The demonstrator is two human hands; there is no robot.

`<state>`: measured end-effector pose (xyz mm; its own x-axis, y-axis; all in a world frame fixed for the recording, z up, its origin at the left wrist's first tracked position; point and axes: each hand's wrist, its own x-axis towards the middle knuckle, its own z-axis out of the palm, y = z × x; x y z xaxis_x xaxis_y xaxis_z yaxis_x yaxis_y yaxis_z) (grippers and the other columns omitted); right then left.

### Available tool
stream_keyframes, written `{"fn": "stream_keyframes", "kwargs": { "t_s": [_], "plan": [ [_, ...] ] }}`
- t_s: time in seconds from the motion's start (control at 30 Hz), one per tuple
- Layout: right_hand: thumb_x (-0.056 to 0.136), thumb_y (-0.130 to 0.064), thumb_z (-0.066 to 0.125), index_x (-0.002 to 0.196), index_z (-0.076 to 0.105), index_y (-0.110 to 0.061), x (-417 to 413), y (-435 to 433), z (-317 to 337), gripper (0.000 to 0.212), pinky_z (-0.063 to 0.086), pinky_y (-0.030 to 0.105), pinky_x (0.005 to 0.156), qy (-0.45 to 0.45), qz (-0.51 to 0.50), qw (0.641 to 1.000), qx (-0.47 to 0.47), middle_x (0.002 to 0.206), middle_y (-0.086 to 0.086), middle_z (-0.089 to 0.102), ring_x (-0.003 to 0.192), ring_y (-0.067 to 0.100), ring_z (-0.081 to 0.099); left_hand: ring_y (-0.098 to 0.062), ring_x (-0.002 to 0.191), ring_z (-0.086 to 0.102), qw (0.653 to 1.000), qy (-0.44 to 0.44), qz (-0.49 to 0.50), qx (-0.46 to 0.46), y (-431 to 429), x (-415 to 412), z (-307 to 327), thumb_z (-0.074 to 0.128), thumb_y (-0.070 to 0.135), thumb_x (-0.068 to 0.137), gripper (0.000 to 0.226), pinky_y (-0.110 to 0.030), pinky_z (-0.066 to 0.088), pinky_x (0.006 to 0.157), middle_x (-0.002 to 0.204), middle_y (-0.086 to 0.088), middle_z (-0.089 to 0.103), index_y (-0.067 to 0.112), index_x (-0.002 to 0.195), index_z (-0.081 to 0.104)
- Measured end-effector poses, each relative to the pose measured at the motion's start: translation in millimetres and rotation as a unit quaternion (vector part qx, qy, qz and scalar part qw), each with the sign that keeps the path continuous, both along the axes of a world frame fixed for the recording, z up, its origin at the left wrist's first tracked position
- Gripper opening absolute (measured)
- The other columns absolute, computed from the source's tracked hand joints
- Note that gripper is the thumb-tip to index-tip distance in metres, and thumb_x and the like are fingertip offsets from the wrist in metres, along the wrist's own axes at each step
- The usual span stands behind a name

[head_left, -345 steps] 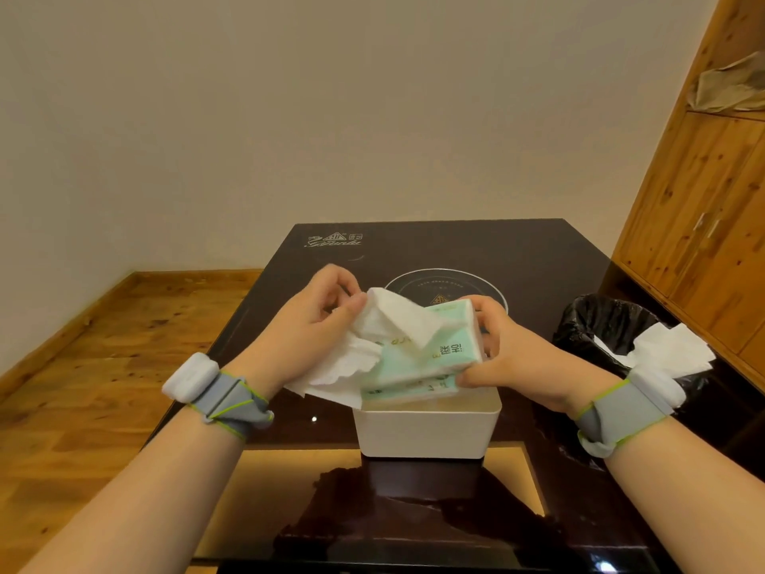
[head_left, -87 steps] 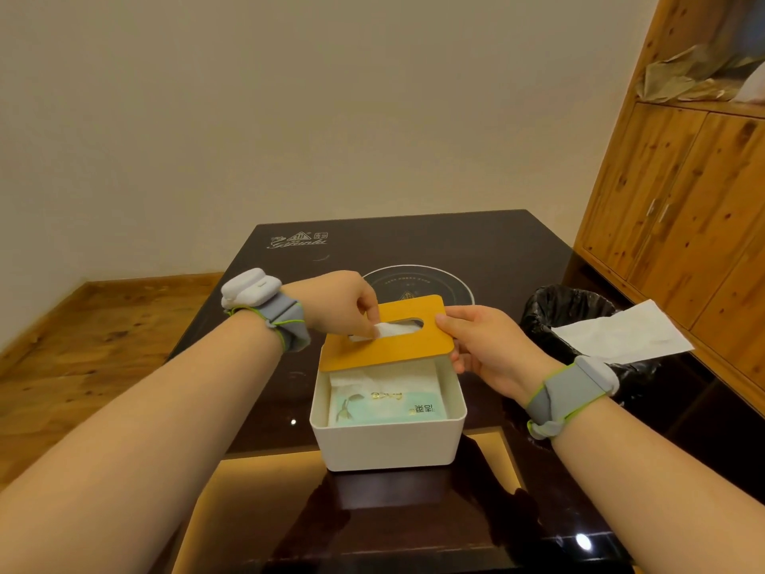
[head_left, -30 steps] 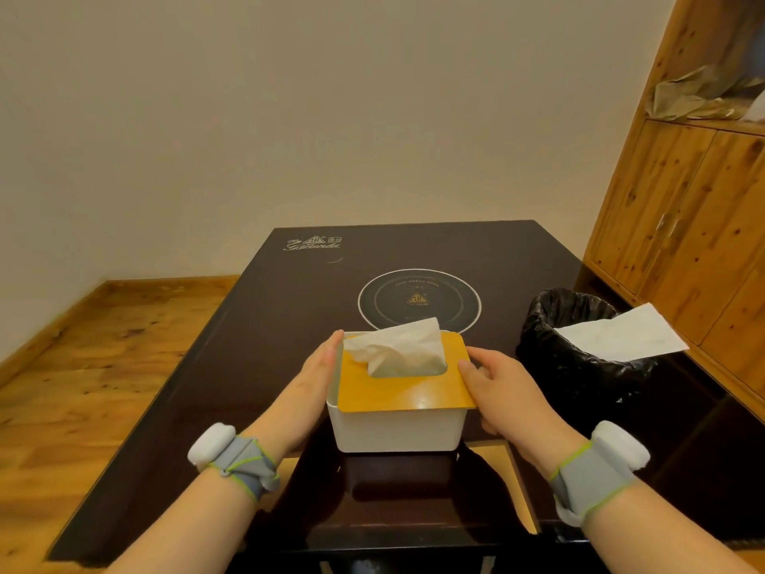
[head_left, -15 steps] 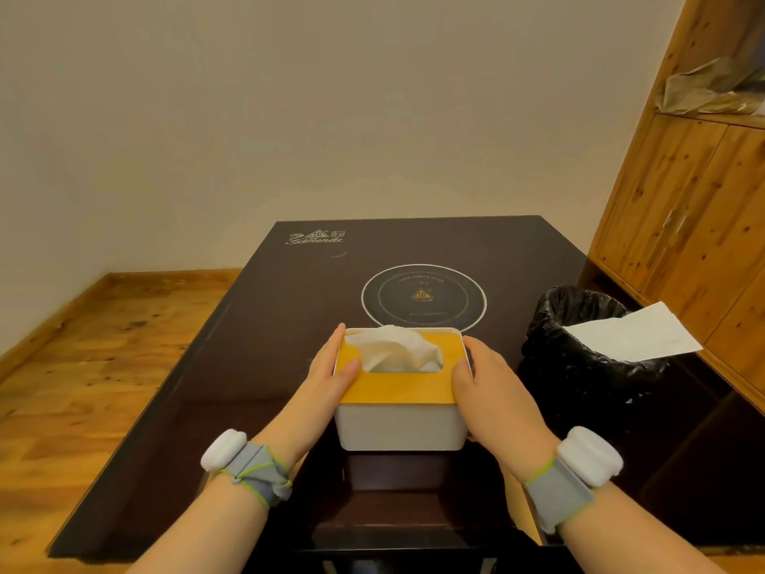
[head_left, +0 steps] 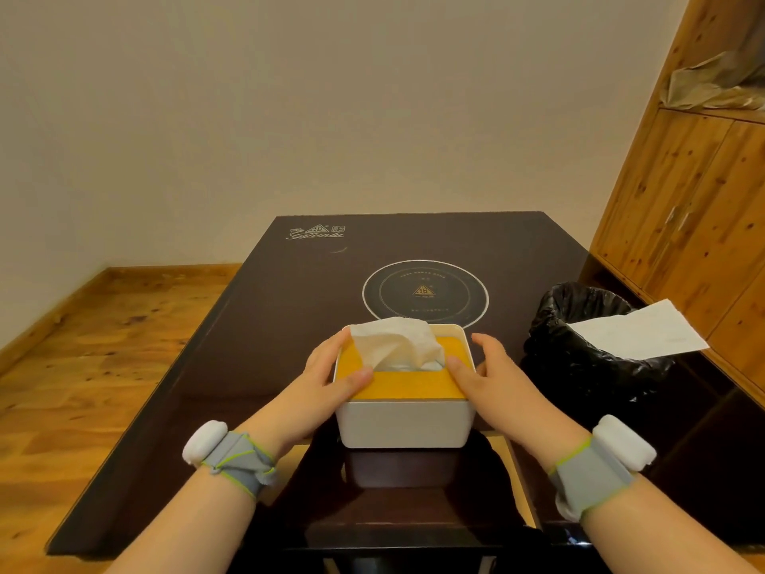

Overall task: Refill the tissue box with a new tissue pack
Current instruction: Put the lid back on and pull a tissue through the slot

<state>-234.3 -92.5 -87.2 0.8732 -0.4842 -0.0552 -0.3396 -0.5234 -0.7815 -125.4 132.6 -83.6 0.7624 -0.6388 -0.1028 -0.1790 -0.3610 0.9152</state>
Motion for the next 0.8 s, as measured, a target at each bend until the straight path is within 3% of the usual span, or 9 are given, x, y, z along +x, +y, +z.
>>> {"fn": "stream_keyframes", "kwargs": {
  "t_s": [0.13, 0.23, 0.4, 0.53, 0.67, 0.8],
  "plan": [
    [0.088, -0.046, 0.053, 0.100, 0.057, -0.039, -10.2, 6.5, 19.4, 0.015, 0.031, 0.031, 0.089, -0.089, 0.071, 0.975, -0.194, 0.103, -0.008, 0.038, 0.104, 0.014, 0.035, -0.012, 0.141, 0.024, 0.997, -0.076, -0.005, 0.013, 2.1, 3.9, 0.3, 0.068, 0.044, 0.083, 0.061, -0.041, 0.028, 0.116, 0.148, 0.016, 0.025, 0.051, 0.134, 0.035],
    [0.086, -0.060, 0.049, 0.097, 0.062, -0.040, -9.5, 11.5, 35.6, 0.026, 0.023, 0.033, 0.092, -0.048, 0.173, 0.944, -0.278, 0.105, -0.012, 0.035, 0.102, 0.011, 0.028, -0.014, 0.142, 0.018, 0.990, -0.122, -0.026, 0.061, 2.7, 9.7, 6.4, 0.072, 0.048, 0.078, 0.051, -0.040, 0.023, 0.117, 0.149, 0.016, 0.024, 0.057, 0.118, 0.043],
    [0.077, -0.077, 0.045, 0.106, 0.061, -0.039, 1.1, 11.7, 42.6, 0.051, 0.020, 0.033, 0.089, 0.009, 0.225, 0.905, -0.361, 0.108, -0.009, 0.032, 0.099, 0.012, 0.024, -0.019, 0.142, 0.008, 0.970, -0.172, -0.073, 0.159, 0.6, 18.8, 21.0, 0.076, 0.057, 0.069, 0.053, -0.044, 0.018, 0.116, 0.154, 0.015, 0.014, 0.045, 0.117, 0.057],
    [0.073, -0.076, 0.052, 0.099, 0.063, -0.036, 5.5, 11.0, 38.9, 0.048, 0.018, 0.030, 0.088, 0.024, 0.221, 0.926, -0.304, 0.111, -0.008, 0.031, 0.100, 0.012, 0.022, -0.019, 0.144, 0.000, 0.955, -0.184, -0.121, 0.197, -1.5, 23.6, 29.1, 0.075, 0.061, 0.067, 0.064, -0.049, 0.015, 0.117, 0.157, 0.016, 0.005, 0.056, 0.125, 0.049],
    [0.070, -0.074, 0.059, 0.090, 0.060, -0.042, 4.3, 10.9, 33.9, 0.038, 0.017, 0.029, 0.091, 0.019, 0.212, 0.945, -0.246, 0.116, -0.009, 0.030, 0.107, 0.013, 0.023, -0.020, 0.146, 0.007, 0.965, -0.152, -0.136, 0.166, -2.2, 20.8, 33.0, 0.079, 0.057, 0.064, 0.060, -0.047, 0.020, 0.118, 0.158, 0.016, 0.006, 0.075, 0.105, 0.037],
    [0.067, -0.074, 0.062, 0.085, 0.059, -0.043, 4.9, 9.6, 32.2, 0.036, 0.019, 0.029, 0.091, 0.026, 0.215, 0.954, -0.208, 0.116, -0.011, 0.030, 0.108, 0.013, 0.023, -0.018, 0.147, 0.007, 0.960, -0.172, -0.143, 0.168, -2.8, 21.6, 35.3, 0.080, 0.056, 0.064, 0.063, -0.046, 0.021, 0.118, 0.158, 0.015, 0.006, 0.072, 0.108, 0.037]
  ]
}}
